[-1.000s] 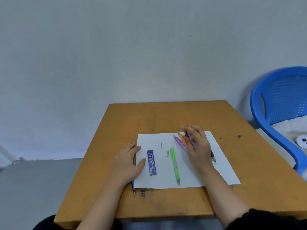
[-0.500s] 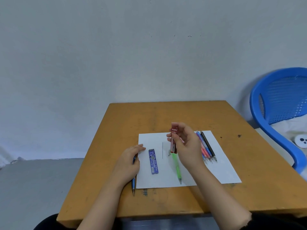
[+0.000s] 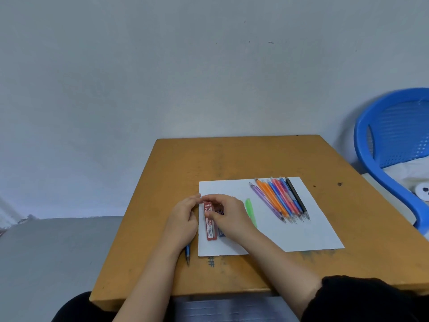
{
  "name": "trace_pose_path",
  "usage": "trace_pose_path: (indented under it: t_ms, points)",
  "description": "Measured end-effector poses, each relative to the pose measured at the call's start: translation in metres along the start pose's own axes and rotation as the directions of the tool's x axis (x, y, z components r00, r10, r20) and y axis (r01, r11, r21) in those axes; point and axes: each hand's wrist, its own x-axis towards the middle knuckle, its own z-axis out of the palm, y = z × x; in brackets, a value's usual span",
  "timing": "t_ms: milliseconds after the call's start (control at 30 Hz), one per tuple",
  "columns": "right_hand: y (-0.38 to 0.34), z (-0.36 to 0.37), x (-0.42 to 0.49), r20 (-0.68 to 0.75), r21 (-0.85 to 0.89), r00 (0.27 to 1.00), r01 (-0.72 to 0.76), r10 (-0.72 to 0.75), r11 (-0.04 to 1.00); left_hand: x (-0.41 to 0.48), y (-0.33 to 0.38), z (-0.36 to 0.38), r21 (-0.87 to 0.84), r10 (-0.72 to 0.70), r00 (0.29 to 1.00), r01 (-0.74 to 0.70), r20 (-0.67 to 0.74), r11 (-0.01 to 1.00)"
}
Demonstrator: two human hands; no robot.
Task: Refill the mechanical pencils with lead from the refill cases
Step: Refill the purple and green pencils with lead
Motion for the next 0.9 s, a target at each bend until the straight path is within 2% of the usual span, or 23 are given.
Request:
trace_pose_path:
  t_ms: [67,133,400,567,700,767,900]
  points:
    - [0.002,0.003,0.003,0.010,-0.162,0.999,0.037,-0.036,0.986,-0.001,0.002,-0.001,-0.017,0.020,1.000,-0.020,0.002,1.000]
    - [0.005,0.007,0.005,0.006,-0.250,0.997,0.073,-0.074,0.965,-0.001,0.003,-0.001,-0.039,0.034,0.999,-0.034,0.005,0.999]
    - [0.010,0.021,-0.003,-0.010,-0.418,0.989,0.130,-0.148,0.899,-0.001,-0.003,0.003,-0.127,0.006,1.000,-0.004,0.017,0.992]
    - [0.005,0.024,-0.016,-0.072,-0.532,0.984,0.098,-0.160,0.841,0.000,-0.005,0.006,-0.091,-0.012,1.000,0.013,0.020,0.996]
    - [0.007,0.031,-0.024,-0.132,-0.576,0.964,0.116,-0.232,0.809,0.001,-0.005,0.008,-0.035,-0.013,0.999,0.014,0.030,0.999]
    - [0.007,0.031,-0.025,-0.119,-0.575,0.968,0.116,-0.223,0.810,0.002,-0.005,0.008,-0.019,-0.019,0.999,0.019,0.035,1.000]
    - [0.005,0.021,-0.021,-0.095,-0.478,0.981,0.103,-0.168,0.872,0.002,-0.004,0.008,-0.001,-0.035,0.999,0.035,0.024,0.999]
